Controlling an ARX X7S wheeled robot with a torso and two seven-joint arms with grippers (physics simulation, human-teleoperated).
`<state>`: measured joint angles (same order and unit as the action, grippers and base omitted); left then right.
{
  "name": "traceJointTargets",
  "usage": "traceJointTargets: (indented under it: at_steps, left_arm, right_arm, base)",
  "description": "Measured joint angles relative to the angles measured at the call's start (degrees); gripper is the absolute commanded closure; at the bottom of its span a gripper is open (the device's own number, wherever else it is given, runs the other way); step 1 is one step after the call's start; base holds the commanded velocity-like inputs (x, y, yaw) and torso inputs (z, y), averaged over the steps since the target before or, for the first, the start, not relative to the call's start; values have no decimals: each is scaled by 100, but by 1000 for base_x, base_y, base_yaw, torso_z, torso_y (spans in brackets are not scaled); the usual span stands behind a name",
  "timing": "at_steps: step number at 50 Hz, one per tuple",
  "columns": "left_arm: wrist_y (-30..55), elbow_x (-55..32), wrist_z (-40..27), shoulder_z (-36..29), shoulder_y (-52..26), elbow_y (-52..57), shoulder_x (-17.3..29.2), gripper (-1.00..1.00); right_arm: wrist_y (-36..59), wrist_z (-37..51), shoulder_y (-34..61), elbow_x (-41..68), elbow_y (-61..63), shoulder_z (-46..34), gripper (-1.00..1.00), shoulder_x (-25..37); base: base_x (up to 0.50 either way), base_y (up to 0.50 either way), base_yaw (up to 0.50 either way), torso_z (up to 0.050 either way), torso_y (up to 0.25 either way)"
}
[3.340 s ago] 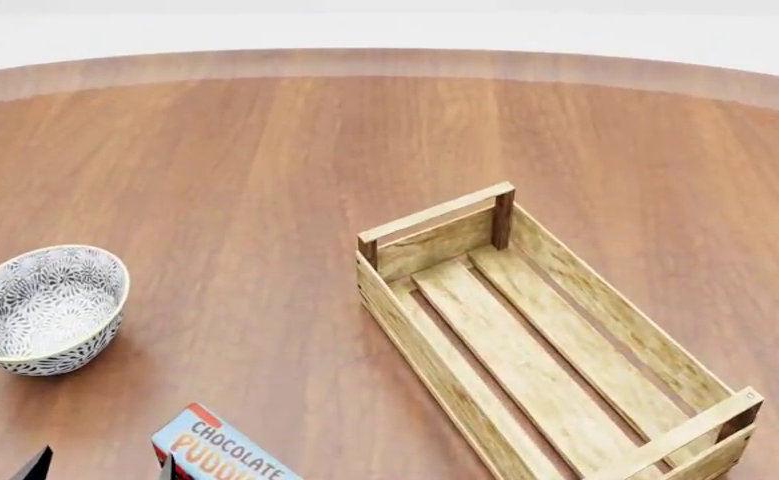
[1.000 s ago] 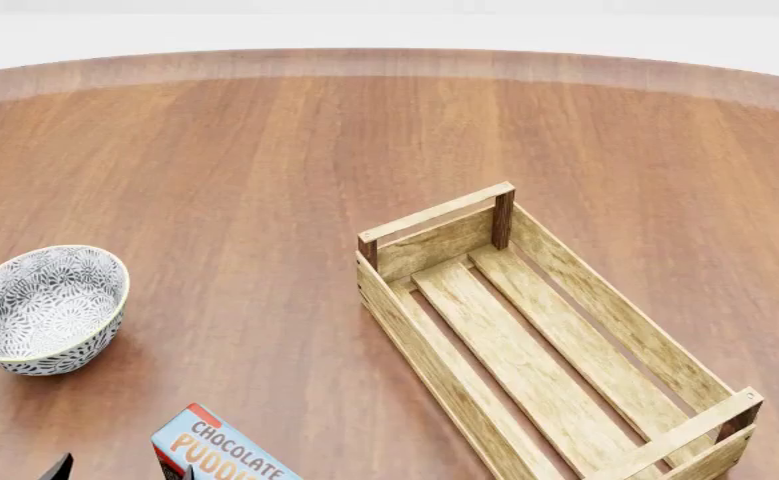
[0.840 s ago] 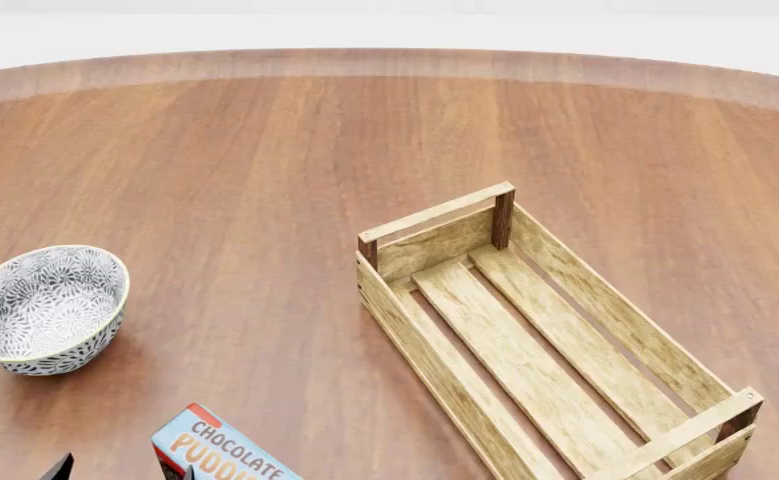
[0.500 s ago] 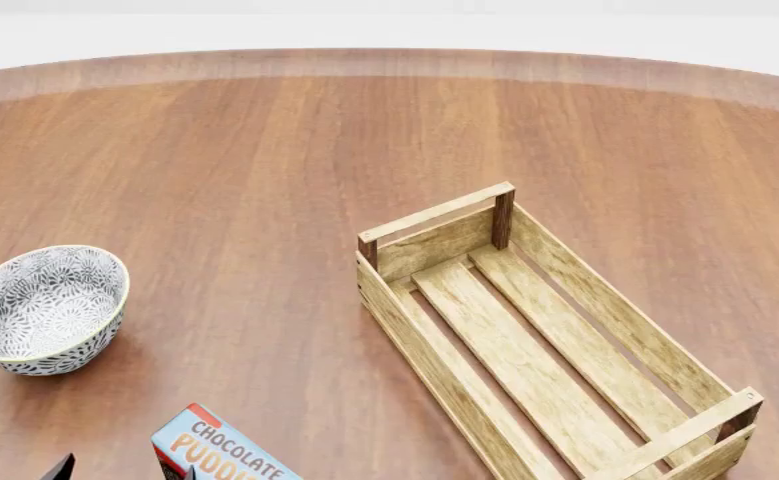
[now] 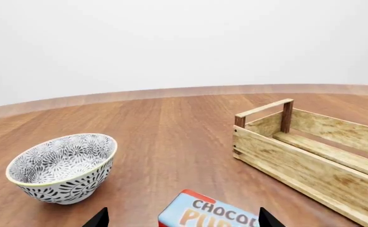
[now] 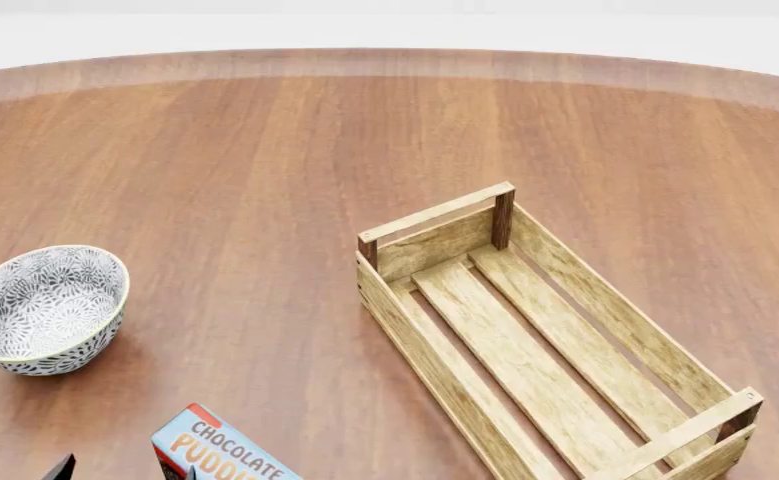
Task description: Pick up the chocolate pudding and put it in the tray.
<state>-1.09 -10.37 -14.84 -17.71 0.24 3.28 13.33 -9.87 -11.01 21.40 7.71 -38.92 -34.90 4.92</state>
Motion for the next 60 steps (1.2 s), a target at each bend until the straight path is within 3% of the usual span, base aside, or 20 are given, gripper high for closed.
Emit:
traceJointTargets:
  at_steps: [12,13,60]
  left_arm:
    - [-3,-20,-30,-34,-10,1,25,-100]
    - [-3,-22,-32,-37,-10,1,27,-100]
    - [-32,-105,-132,-150,-41,-27,109,-100]
  right_arm:
    - [-19,15,64,25,-102,-75,-100,-23]
    - [-21,17,66,27,-107,-81,100,-23]
    - [284,615,289,601,291,286,100,388]
  base:
    - [0,0,0,0,0]
    - [0,0,0,0,0]
    - [0,0,0,0,0]
